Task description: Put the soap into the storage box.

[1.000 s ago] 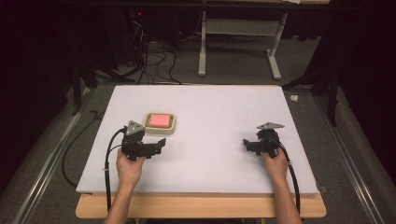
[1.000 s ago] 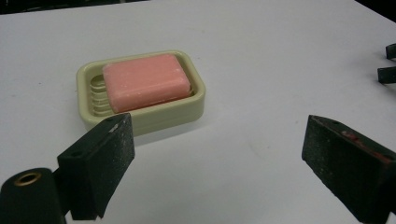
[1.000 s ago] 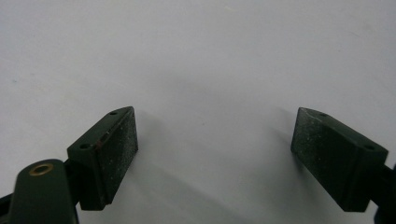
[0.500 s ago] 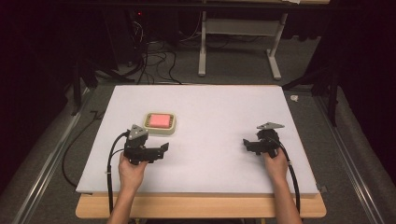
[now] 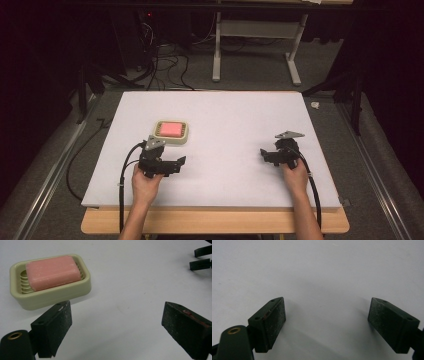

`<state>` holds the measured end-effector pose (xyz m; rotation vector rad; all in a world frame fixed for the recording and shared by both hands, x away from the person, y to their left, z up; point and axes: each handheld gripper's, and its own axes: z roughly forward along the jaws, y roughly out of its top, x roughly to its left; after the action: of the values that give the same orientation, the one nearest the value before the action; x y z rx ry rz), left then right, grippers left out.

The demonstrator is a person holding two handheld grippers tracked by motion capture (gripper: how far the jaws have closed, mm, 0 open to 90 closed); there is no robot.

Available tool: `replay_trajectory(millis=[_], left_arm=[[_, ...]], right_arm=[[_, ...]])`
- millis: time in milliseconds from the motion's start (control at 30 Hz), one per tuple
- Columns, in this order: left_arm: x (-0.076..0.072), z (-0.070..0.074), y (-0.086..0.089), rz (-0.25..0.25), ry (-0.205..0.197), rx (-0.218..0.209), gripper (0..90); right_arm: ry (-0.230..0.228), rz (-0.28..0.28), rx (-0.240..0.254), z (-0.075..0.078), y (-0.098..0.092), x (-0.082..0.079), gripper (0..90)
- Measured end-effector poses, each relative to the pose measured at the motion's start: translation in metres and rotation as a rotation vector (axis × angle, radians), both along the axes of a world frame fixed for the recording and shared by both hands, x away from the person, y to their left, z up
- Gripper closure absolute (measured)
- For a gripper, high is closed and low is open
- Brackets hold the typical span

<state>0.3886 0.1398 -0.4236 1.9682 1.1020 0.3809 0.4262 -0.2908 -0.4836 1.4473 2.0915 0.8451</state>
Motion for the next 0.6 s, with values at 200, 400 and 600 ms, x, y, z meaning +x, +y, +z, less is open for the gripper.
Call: replay_trajectory(millis=[200,400,600], left_arm=[[0.004,-0.007,-0.002,-0.001,0.025,0.006,10.3],[0.007,-0.015,-0.006,-0.005,0.043,0.021,10.3],[0.010,-0.022,-0.010,-0.009,0.058,0.039,10.3]], right_arm=[[-0.001,0.001,-0.001,0.000,0.000,0.000,15.3],[0.000,0.000,0.001,0.000,0.000,0.000,15.4],[0.000,0.000,0.000,0.000,0.000,0.000,15.4]])
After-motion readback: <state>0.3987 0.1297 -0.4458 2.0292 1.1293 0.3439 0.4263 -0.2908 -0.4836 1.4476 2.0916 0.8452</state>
